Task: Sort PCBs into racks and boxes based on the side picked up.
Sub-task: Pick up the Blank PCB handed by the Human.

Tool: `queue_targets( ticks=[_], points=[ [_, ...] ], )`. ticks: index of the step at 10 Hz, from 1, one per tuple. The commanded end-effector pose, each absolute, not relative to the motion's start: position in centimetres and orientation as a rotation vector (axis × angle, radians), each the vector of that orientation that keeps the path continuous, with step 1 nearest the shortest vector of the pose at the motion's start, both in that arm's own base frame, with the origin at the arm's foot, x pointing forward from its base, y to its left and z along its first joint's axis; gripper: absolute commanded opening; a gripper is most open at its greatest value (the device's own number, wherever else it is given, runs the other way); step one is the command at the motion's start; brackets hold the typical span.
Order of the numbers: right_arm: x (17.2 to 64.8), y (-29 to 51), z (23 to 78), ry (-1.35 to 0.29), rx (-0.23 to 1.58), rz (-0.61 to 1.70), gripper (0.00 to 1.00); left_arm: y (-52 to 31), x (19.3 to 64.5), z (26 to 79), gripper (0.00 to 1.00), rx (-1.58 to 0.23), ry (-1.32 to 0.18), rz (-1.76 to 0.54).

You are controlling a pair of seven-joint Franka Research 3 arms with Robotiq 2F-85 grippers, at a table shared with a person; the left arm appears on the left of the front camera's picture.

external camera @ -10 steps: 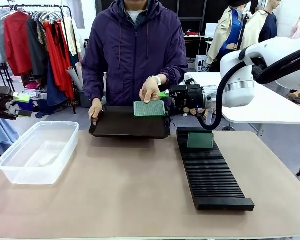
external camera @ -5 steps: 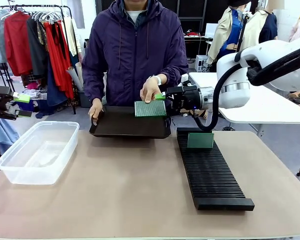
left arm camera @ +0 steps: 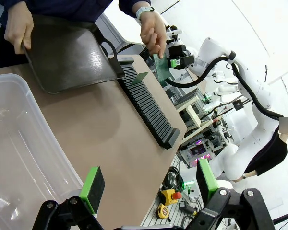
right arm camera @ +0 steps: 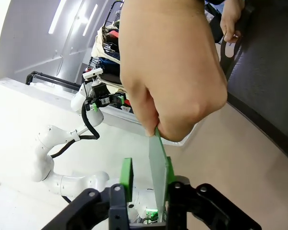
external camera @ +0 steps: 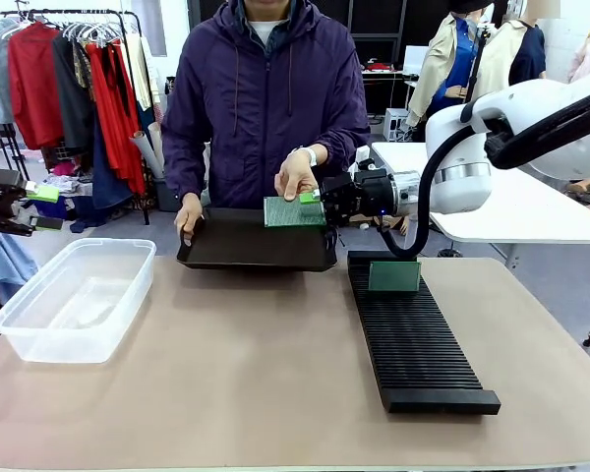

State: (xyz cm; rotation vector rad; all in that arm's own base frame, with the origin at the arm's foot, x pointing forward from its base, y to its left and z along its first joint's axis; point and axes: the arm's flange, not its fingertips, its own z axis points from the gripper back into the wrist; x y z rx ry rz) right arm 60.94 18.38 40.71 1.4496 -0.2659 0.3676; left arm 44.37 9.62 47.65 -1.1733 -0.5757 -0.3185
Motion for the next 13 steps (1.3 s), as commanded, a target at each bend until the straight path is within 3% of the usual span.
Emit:
queue_targets(
  ticks=[1,13],
  points=[
    [61.8,19.1,41.2,-0.236,1.473,0.337,0.0,9.6,44.3,47.8,1.0,-1.174,-0.58,-0.32],
    [61.2,18.8,40.1,-0.227,1.463,0.344,0.0,9.6,44.3,47.8,1.0,-1.174,-0.58,-0.32]
  ],
)
